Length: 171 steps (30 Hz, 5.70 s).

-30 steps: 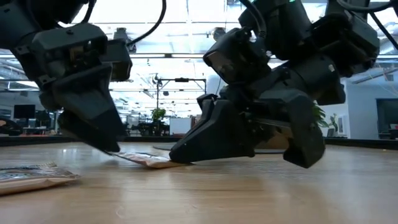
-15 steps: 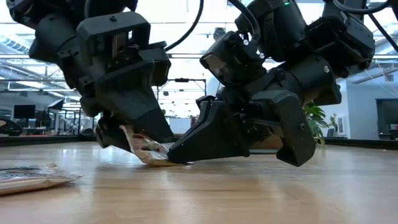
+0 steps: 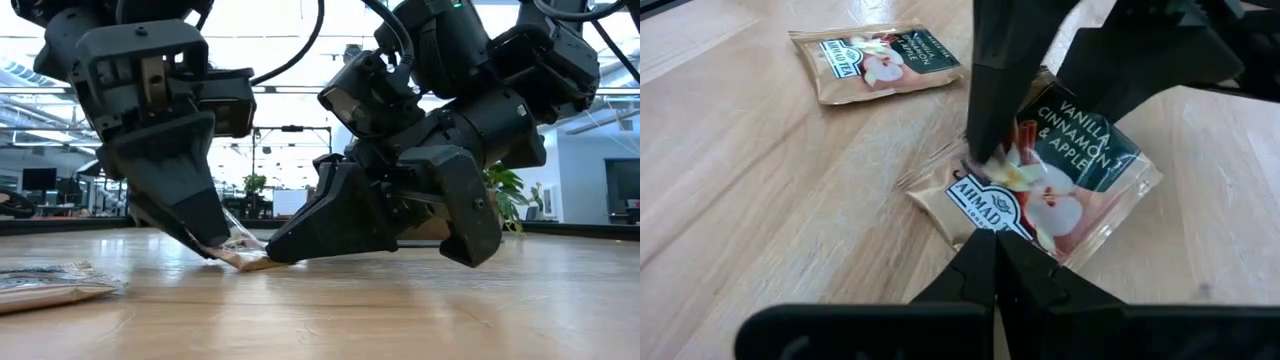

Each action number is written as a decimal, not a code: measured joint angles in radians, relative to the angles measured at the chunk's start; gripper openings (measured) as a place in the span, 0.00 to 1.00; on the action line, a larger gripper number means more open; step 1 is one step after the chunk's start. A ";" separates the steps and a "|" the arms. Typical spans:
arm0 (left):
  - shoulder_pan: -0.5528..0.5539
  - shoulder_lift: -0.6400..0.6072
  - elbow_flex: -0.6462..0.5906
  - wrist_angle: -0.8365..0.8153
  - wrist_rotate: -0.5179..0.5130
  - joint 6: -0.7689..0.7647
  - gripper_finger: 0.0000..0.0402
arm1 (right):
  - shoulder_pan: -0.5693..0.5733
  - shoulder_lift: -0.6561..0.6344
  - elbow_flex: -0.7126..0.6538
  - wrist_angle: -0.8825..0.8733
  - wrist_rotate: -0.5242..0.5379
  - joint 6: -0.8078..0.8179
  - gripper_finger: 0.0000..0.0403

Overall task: Pick & Place Tea
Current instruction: Put the top brown tea packet into the left section of the wooden organizer

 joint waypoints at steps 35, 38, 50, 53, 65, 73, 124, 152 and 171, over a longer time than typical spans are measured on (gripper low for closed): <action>-0.194 -0.104 0.310 -0.344 -0.450 0.477 0.01 | 0.041 -0.498 -0.064 -0.115 -0.136 0.306 0.48; -0.193 -0.103 0.316 -0.345 -0.477 0.497 0.02 | 0.011 -0.471 -0.065 -0.104 -0.156 0.340 0.52; -0.157 -0.103 0.317 -0.366 -0.479 0.509 0.03 | -0.050 -0.469 -0.065 -0.059 -0.231 0.348 0.50; -0.147 -0.103 0.317 -0.364 -0.479 0.515 0.01 | -0.063 -0.459 -0.065 -0.069 -0.231 0.366 0.49; -0.110 -0.103 0.317 -0.326 -0.478 0.568 0.03 | -0.077 -0.425 -0.064 -0.069 -0.181 0.334 0.36; -0.109 -0.103 0.317 -0.337 -0.483 0.561 0.02 | -0.068 -0.424 -0.064 -0.068 -0.129 0.240 0.03; 0.007 -0.118 0.316 -0.324 -0.328 0.536 0.03 | -0.009 -0.425 -0.276 0.259 0.084 -0.110 0.01; 0.412 -0.244 0.317 -0.544 -0.079 0.977 0.01 | 0.083 -0.517 -0.450 0.192 0.033 0.341 0.49; 0.559 0.160 0.833 -0.964 0.024 1.090 0.00 | 0.031 -0.518 -0.745 0.640 0.003 0.318 0.28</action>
